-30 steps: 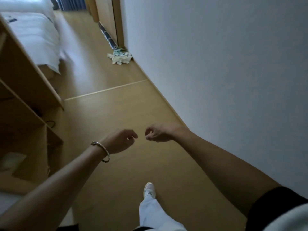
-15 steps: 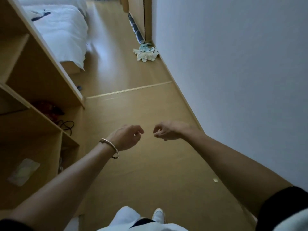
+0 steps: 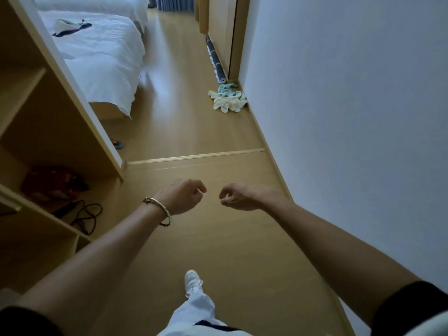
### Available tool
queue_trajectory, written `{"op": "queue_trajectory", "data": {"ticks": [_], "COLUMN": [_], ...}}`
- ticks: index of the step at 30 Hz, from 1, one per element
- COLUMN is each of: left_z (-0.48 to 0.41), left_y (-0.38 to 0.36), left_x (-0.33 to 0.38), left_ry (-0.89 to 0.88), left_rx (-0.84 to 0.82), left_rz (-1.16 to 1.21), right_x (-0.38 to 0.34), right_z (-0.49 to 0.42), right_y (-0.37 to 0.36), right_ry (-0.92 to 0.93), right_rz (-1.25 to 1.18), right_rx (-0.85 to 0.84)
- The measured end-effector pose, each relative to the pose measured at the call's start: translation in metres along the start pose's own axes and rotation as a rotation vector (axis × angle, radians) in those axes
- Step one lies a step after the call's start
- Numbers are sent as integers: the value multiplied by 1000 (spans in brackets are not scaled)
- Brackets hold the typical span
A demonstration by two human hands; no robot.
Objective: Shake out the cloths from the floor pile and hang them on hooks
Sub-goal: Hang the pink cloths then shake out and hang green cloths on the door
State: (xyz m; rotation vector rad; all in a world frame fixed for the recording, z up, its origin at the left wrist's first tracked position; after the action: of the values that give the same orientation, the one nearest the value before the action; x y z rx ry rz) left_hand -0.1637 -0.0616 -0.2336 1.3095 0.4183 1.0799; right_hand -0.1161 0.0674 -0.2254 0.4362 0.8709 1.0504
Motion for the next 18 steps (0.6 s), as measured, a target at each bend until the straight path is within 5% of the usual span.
{"op": "queue_trajectory", "data": {"ticks": [18], "left_z": [-264], "left_y": [111], "left_x": [-75], "left_ry": [-34], "left_rx": [-57], "left_rz": [-112], "right_x": [0], "right_z": [-228], "right_y": [186], "right_ry": [29], "right_rz": [69], "right_rx": [-16]}}
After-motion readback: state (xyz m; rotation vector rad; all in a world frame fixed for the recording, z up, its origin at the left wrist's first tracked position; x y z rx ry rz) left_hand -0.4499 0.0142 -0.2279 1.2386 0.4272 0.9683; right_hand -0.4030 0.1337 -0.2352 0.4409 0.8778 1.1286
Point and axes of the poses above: each hand's wrist, its own z-axis away from the middle knuckle, its own y-axis out of the back of the hand, x = y × z, the point moved 6 cm from there along -z, towards the middle knuckle, and after that the axes turned 8 degrees about -z, right-handed, at the moved point
